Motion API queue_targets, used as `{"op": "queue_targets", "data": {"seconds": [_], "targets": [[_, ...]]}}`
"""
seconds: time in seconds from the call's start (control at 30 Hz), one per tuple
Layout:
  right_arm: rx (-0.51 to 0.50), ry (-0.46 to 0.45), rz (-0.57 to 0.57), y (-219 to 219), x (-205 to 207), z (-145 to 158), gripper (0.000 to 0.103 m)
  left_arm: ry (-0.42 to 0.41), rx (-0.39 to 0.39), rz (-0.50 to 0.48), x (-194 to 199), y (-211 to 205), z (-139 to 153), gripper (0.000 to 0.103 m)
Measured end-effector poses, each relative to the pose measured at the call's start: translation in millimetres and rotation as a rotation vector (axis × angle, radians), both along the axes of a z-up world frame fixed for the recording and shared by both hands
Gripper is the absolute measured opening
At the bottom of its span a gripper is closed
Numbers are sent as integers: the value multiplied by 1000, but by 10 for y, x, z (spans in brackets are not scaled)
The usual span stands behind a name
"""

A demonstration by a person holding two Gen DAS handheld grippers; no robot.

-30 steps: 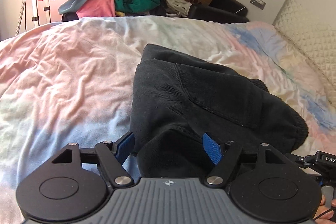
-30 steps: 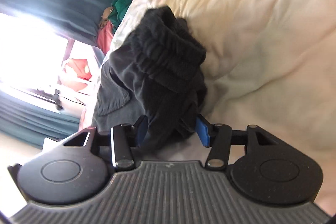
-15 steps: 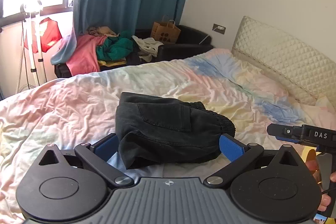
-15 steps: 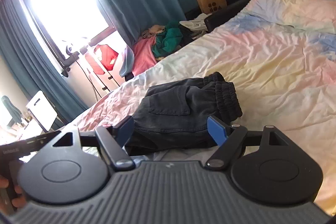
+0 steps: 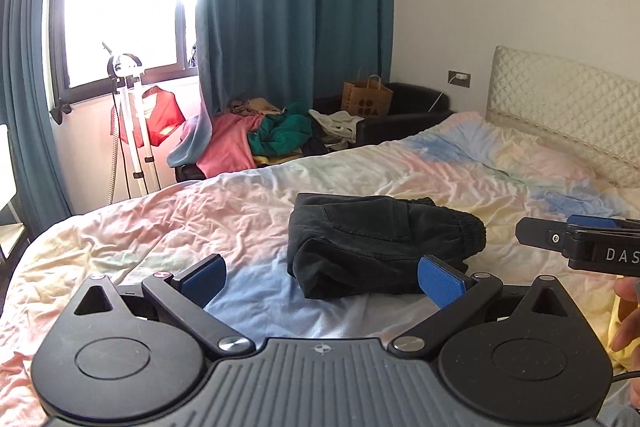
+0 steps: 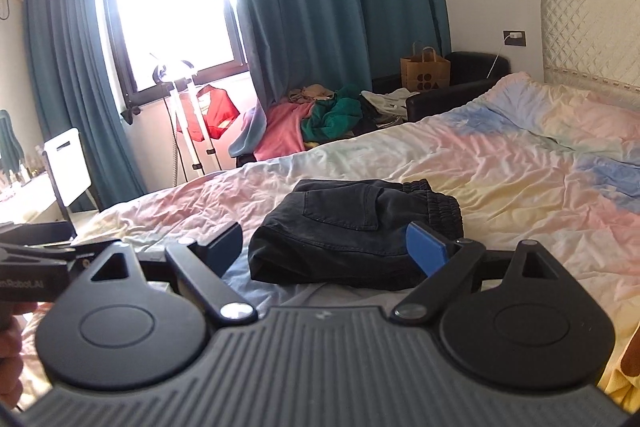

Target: Fold clothes

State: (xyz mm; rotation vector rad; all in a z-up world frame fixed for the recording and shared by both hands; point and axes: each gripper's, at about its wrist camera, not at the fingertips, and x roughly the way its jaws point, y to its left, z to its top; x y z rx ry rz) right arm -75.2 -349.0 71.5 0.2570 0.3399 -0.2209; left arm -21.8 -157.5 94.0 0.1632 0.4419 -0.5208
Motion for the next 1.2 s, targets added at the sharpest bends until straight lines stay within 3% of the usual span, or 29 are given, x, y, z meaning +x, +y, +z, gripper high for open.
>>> {"op": "queue_targets", "data": {"seconds": [0.27, 0.5, 0.67, 1.2], "targets": [[10, -13, -26, 26, 111, -423, 90, -23, -42, 14, 47, 157, -327, 103], [-88, -17, -51, 233, 278, -677, 90, 8, -55, 19, 287, 166, -641, 103], [-127, 39, -47, 261, 412, -834, 90, -6, -39, 26, 365, 83, -779, 103], [-144, 75, -62, 273, 487, -926, 90, -13, -25, 52, 420, 55, -879, 103]]}}
